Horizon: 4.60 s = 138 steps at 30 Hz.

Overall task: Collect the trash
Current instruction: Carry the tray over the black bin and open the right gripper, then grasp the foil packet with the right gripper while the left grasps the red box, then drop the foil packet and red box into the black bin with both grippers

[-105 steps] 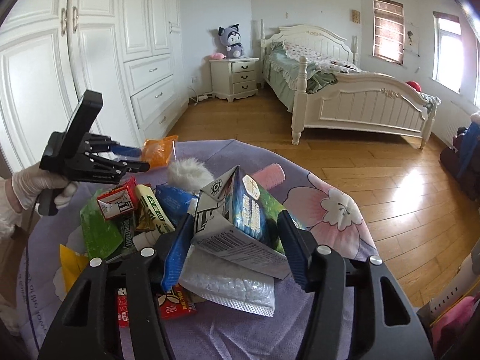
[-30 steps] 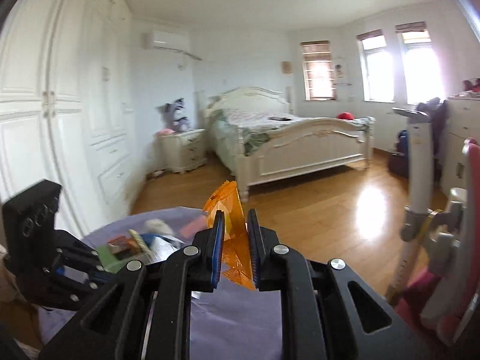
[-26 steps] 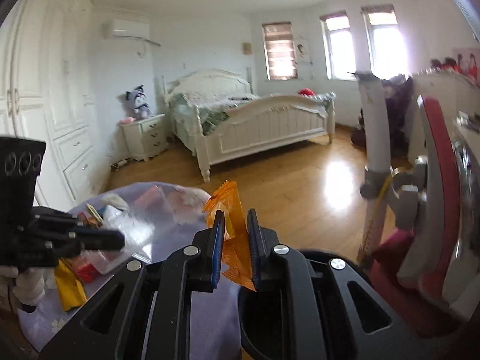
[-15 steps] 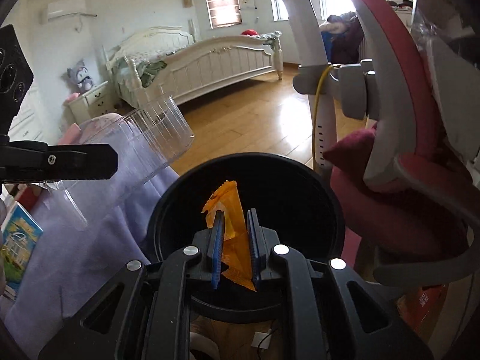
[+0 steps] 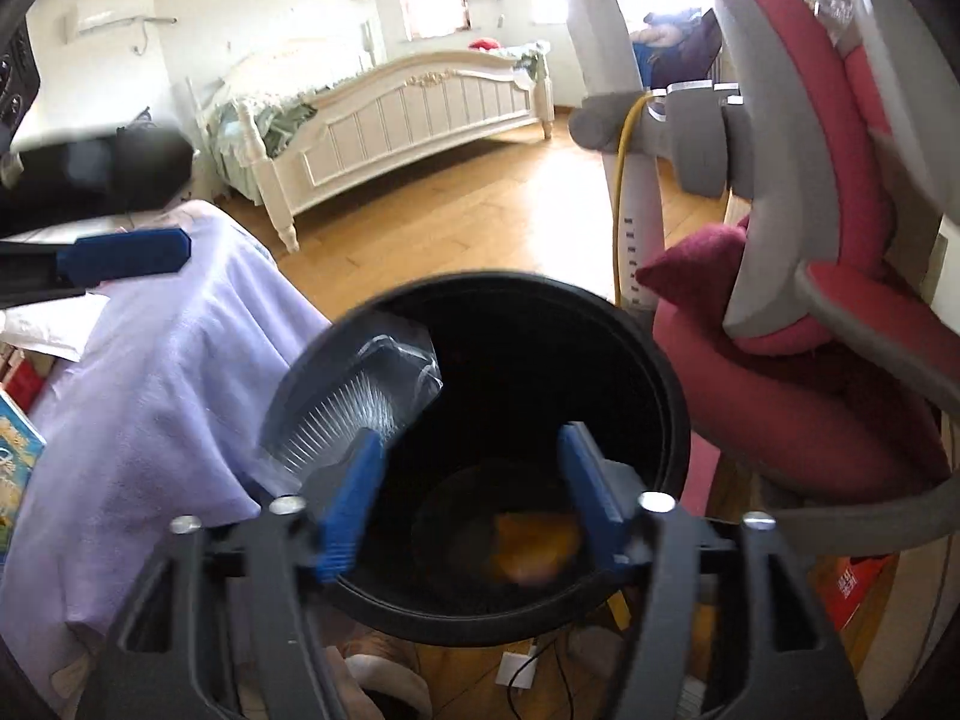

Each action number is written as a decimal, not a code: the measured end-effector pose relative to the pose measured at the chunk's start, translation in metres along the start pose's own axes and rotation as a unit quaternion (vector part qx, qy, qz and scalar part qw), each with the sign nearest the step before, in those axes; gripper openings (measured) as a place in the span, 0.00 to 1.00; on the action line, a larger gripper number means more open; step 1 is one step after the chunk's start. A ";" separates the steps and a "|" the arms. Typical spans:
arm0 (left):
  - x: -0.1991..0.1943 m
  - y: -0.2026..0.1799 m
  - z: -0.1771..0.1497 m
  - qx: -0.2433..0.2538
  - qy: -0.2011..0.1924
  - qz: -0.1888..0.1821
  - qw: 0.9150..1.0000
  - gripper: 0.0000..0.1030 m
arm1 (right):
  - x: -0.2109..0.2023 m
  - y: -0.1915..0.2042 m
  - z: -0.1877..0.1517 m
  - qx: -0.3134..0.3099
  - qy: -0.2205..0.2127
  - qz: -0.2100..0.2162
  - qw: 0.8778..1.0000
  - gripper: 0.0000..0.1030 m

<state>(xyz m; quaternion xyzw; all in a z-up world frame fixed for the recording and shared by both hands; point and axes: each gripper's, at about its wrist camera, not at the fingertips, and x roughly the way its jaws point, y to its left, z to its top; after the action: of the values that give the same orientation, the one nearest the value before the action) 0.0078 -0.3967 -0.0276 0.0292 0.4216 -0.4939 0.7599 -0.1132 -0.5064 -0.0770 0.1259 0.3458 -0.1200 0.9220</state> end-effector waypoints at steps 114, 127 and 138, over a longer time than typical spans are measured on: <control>-0.048 0.000 -0.010 0.015 -0.052 0.070 0.996 0.88 | -0.052 0.041 0.034 -0.061 -0.046 -0.036 0.996 0.34; 0.005 -0.004 0.004 0.015 -0.010 0.055 0.998 0.88 | -0.032 0.016 0.015 -0.039 -0.007 -0.051 0.998 0.42; -0.023 -0.009 0.010 0.020 -0.039 0.060 0.997 0.95 | -0.040 0.015 0.012 -0.043 -0.019 -0.049 0.998 0.76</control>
<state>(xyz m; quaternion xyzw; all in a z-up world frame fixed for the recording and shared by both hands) 0.0037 -0.3893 -0.0029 0.0498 0.3791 -0.4564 0.8034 -0.1306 -0.4911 -0.0395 0.0671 0.3386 -0.1527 0.9260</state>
